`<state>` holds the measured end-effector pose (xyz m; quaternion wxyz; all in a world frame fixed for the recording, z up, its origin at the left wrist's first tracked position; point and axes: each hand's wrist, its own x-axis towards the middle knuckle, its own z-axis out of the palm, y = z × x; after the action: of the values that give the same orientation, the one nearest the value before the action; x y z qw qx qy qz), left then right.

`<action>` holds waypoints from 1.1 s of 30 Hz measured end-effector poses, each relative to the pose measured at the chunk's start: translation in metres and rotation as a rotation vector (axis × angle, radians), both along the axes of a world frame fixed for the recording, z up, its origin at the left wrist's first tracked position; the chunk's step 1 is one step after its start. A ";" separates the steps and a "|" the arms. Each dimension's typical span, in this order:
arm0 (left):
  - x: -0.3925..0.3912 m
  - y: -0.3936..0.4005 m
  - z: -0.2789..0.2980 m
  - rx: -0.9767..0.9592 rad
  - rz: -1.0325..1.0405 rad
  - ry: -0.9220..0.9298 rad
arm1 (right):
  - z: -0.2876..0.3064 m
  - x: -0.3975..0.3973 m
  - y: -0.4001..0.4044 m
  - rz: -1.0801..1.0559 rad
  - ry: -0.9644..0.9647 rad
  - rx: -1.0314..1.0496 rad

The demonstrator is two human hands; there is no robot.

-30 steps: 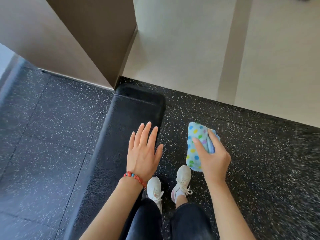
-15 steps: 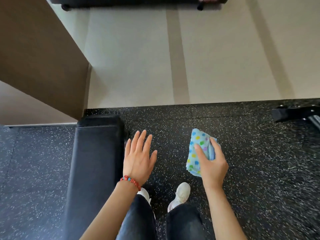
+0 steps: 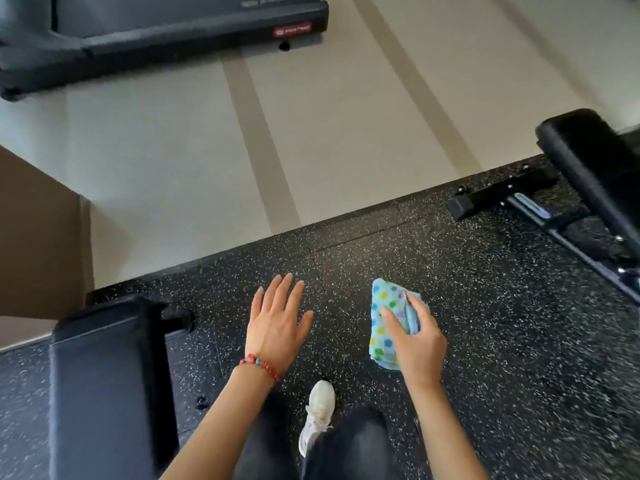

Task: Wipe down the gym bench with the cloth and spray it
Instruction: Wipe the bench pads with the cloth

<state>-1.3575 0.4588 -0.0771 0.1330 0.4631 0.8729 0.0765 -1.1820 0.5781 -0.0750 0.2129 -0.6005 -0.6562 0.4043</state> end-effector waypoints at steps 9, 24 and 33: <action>-0.007 0.098 0.003 -0.035 -0.176 0.000 | -0.001 0.011 0.062 -0.174 -0.001 -0.057; -0.097 0.303 0.018 0.059 -0.431 -0.017 | 0.015 -0.077 0.212 -0.330 0.046 -0.044; -0.082 0.407 0.018 0.037 -0.534 -0.039 | 0.008 -0.057 0.301 -0.436 0.040 -0.045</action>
<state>-1.4396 0.8656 -0.0587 0.1567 0.6778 0.7156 0.0636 -1.2389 0.8793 -0.0665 0.2946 -0.7248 -0.4972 0.3750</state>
